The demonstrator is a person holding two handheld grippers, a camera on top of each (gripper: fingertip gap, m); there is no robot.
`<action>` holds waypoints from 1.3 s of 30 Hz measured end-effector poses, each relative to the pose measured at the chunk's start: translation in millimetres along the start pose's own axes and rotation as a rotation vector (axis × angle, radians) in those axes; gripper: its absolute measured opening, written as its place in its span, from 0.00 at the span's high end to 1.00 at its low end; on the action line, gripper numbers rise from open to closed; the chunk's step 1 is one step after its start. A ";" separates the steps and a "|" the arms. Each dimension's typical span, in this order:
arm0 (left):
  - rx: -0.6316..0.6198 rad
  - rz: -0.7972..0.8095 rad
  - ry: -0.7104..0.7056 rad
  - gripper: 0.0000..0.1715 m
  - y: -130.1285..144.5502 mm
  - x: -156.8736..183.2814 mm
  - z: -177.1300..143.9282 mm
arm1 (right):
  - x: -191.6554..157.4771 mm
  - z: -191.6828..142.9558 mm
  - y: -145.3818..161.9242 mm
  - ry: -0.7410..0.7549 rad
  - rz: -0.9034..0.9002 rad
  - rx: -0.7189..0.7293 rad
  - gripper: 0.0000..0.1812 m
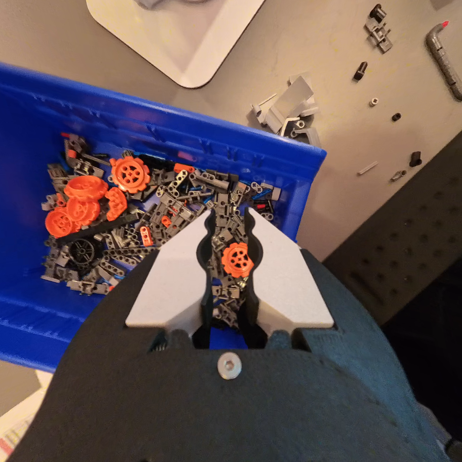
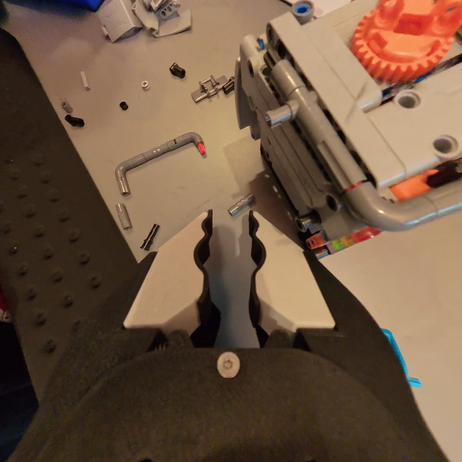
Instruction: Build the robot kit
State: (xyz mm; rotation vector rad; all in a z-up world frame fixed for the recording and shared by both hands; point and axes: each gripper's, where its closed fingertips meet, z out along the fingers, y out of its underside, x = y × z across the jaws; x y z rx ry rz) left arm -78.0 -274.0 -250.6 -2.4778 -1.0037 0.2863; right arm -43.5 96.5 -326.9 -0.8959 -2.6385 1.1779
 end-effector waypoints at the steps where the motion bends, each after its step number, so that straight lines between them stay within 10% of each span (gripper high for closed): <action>1: 0.000 0.020 -0.009 0.88 -1.5 -4.0 -2.6 | 1.5 -0.6 -2.0 0.016 -0.001 0.010 0.85; 17: -0.265 0.189 0.236 0.77 22.1 -19.6 51.7 | 10.6 11.7 -1.7 0.118 -0.037 0.011 0.87; 31: -0.216 0.200 0.067 0.92 33.7 -60.9 55.7 | 21.9 10.3 -2.4 0.184 -0.017 0.024 0.85; 39: -0.210 0.243 0.387 0.86 43.7 -12.0 34.5 | 23.6 10.2 -2.7 0.184 -0.004 0.030 0.84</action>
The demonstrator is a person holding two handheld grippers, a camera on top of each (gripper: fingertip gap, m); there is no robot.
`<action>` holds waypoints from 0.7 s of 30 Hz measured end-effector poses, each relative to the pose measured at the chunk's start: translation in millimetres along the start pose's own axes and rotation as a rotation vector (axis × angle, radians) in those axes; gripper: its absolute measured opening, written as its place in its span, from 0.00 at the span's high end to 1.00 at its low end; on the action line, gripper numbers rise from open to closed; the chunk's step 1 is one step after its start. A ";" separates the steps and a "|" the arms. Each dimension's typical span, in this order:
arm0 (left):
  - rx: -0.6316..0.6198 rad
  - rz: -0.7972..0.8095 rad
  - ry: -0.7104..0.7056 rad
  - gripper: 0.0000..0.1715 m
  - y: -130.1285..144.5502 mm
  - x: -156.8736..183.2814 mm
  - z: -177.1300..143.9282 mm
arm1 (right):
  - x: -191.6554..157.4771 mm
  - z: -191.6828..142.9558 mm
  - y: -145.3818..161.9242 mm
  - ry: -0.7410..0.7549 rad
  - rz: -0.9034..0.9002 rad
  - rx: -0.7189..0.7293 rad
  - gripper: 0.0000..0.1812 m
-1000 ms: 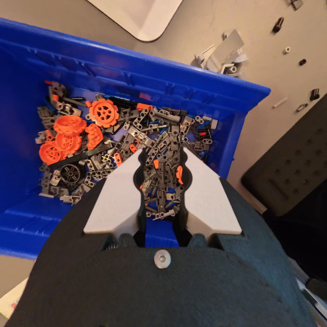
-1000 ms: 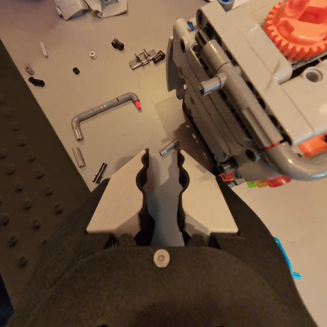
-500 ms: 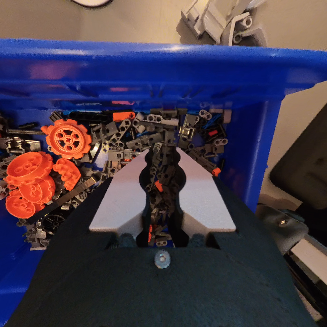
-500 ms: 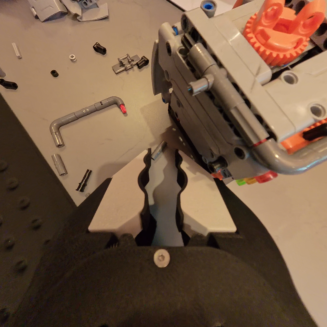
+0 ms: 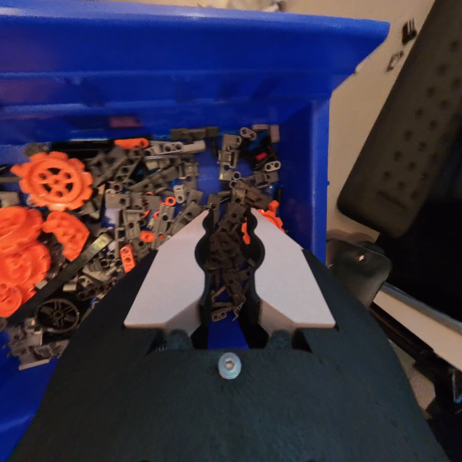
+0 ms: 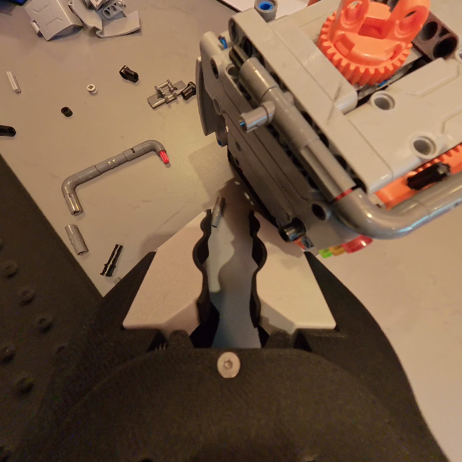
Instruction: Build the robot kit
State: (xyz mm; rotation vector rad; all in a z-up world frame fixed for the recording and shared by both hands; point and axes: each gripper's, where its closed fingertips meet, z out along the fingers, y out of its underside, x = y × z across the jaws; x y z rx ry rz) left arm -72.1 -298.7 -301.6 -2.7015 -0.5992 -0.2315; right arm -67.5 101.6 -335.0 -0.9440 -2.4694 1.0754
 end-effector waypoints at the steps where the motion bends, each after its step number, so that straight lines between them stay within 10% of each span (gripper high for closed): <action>1: -0.031 0.020 0.003 0.84 2.7 2.9 5.8 | 0.2 0.1 0.0 0.001 0.001 0.000 0.84; 21: 0.000 0.046 -0.147 0.91 1.7 -41.9 -10.9 | 4.1 0.1 0.0 0.013 0.022 0.003 0.84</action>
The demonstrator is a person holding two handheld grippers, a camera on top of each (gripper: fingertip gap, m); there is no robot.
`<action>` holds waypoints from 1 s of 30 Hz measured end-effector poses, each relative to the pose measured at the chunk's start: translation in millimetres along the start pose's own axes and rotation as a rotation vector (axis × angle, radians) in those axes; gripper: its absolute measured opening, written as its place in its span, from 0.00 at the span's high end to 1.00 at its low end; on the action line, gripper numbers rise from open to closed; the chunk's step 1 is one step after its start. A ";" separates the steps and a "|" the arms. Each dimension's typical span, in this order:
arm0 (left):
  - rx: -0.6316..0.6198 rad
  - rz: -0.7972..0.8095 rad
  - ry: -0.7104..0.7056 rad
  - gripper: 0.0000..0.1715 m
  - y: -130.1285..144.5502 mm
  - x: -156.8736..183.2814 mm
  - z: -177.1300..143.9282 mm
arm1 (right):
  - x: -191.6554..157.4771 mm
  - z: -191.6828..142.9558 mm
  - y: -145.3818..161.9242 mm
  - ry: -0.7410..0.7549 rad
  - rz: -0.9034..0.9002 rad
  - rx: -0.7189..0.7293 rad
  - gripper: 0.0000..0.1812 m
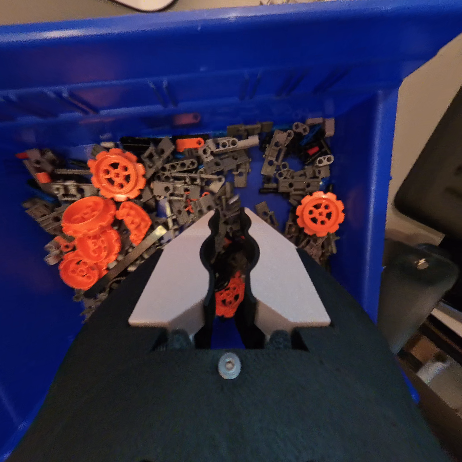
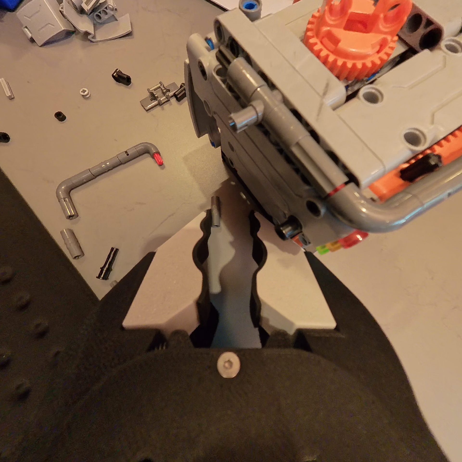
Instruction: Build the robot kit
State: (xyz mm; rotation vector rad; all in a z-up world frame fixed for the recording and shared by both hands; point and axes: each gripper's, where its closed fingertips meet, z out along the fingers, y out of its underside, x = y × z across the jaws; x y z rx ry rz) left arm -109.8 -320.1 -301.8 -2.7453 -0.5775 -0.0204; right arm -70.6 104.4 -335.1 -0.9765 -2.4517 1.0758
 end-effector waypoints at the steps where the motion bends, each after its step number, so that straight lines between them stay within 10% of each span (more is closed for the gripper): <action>1: 0.003 0.003 -0.015 0.91 0.9 -4.7 -6.4 | 0.1 -0.1 0.0 0.000 0.001 0.000 0.84; 9: -0.188 -0.051 0.062 0.86 47.8 -6.7 -28.1 | 0.8 -0.3 0.1 0.008 -0.002 0.000 0.84; 16: -0.059 -0.283 -0.125 0.80 70.2 -48.5 -65.3 | 1.4 -0.4 0.2 0.009 0.002 0.001 0.83; 30: -0.028 -0.242 -0.233 0.82 64.0 -71.9 -79.7 | 4.5 0.4 -0.6 0.017 0.025 0.003 0.84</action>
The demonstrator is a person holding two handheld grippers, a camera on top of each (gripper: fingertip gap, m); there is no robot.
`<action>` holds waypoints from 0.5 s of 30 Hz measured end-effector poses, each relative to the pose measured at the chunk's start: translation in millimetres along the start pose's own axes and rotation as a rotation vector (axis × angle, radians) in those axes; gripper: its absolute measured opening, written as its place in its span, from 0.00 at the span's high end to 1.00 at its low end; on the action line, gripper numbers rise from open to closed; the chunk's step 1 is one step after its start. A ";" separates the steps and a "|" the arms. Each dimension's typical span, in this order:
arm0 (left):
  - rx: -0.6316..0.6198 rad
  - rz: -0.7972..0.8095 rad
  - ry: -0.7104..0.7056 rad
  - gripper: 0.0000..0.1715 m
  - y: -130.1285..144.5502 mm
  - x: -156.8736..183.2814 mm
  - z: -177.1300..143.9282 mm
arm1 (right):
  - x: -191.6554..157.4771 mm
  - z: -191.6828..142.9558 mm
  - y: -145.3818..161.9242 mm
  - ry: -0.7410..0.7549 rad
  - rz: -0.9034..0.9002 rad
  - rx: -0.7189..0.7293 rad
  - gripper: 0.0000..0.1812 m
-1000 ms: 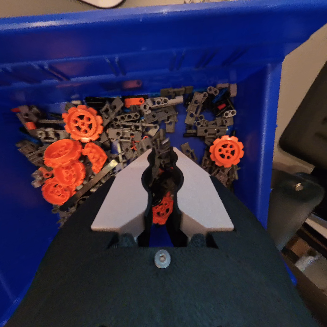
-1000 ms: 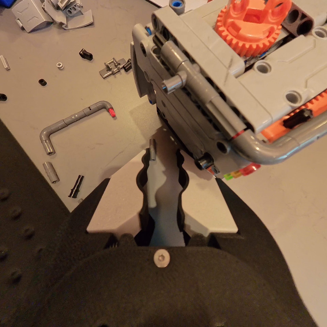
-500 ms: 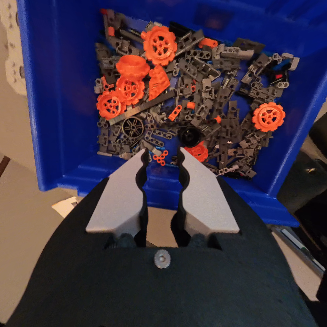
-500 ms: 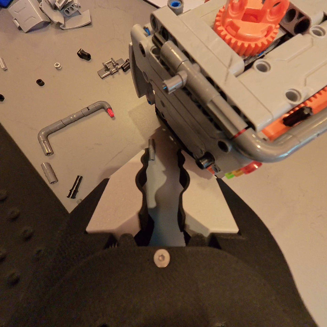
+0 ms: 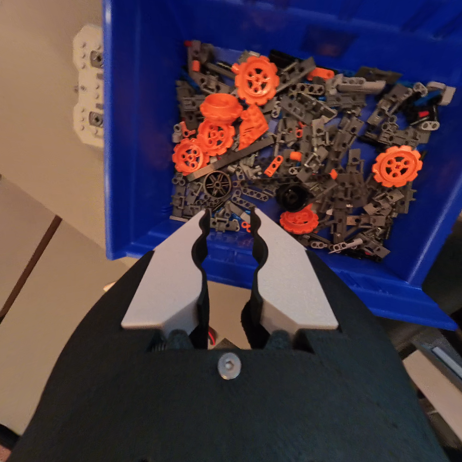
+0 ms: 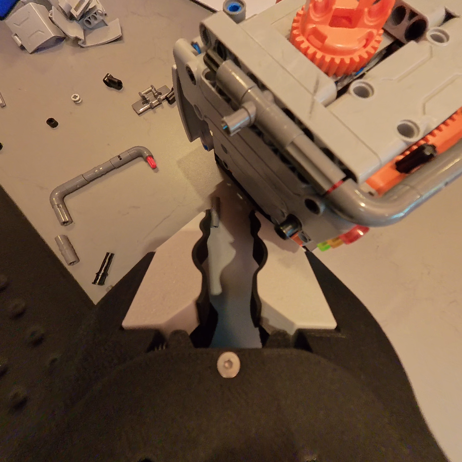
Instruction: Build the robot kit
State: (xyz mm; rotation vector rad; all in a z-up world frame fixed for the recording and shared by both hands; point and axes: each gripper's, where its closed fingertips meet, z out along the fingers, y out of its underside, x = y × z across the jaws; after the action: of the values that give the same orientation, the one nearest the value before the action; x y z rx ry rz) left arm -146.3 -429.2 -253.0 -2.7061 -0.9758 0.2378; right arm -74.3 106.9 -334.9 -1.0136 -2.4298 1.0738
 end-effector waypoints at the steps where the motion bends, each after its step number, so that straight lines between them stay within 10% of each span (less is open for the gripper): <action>1: -0.012 -0.022 -0.011 0.82 2.8 -6.9 -1.0 | 0.1 0.2 -0.2 0.001 0.001 0.000 0.84; 15: -0.048 0.024 -0.032 0.86 0.1 -28.8 13.8 | 2.2 1.3 -1.0 0.007 0.018 0.002 0.84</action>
State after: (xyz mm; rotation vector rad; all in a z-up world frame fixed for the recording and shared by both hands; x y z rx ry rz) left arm -171.4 -445.3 -264.2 -2.7673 -0.9702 0.2660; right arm -77.0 107.4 -335.1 -1.0391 -2.4180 1.0768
